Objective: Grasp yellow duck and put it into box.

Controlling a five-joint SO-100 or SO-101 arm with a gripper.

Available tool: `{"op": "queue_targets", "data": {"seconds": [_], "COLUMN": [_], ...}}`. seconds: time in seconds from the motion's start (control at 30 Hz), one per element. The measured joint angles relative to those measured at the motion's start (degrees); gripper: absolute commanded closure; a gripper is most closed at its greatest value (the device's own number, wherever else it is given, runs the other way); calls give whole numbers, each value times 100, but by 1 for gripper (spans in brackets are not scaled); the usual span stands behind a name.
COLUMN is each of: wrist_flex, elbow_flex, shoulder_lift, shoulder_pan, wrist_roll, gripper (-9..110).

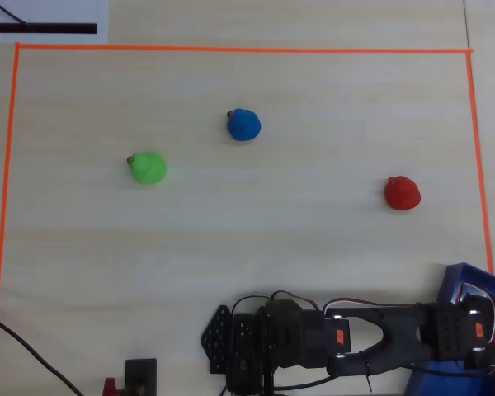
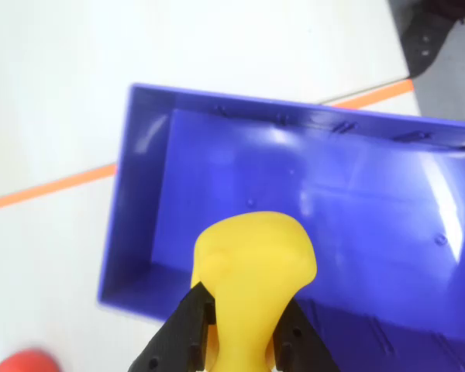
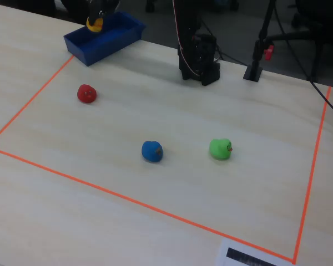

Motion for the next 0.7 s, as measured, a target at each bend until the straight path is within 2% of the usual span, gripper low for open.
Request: {"op": "queue_targets", "data": {"seconds": [0.17,0.2,0.37,0.43,0.63,0.67,0.7], "wrist_flex": [-598,-729,-1222,-1292,-1090,-1002,-923], "elbow_flex": [0,0,0,0,0,0,0], "shoulder_lift": [-527,-606,-888,-896,-896,-896,-896], "shoulder_pan": [9,26,202,264,237,211,185], "wrist_roll": [-158,-202,-352,-369,-378,-378,-378], "gripper": [99,90,78,70,72,75,85]}}
